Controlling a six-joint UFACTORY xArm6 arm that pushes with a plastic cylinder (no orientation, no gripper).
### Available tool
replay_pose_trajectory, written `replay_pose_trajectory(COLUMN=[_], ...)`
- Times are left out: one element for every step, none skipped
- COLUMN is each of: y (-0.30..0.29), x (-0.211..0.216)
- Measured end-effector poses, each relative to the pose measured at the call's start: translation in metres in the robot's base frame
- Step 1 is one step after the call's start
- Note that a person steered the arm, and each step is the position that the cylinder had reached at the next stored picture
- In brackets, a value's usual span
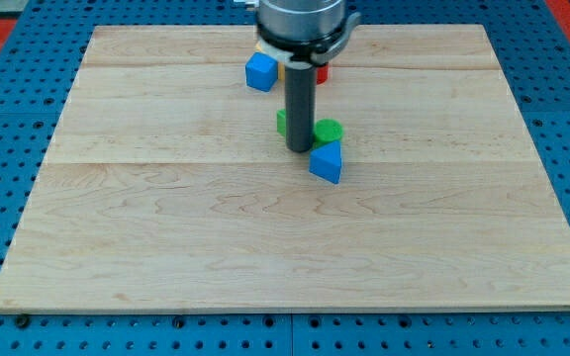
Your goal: Push the green circle vertically below the blue cube
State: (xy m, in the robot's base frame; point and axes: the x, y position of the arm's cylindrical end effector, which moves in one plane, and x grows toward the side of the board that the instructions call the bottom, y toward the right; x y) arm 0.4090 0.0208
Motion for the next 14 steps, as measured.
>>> replay_pose_trajectory(y=[-0.001,-0.011,-0.027,-0.011,0.087,0.172,0.156,0.078,0.036,0.034,0.001,-0.042,-0.073,-0.101], x=[-0.043,-0.051,-0.070,-0.062,-0.045,-0.014,0.038,0.027,-0.007,-0.017,-0.011,-0.011,-0.011,-0.013])
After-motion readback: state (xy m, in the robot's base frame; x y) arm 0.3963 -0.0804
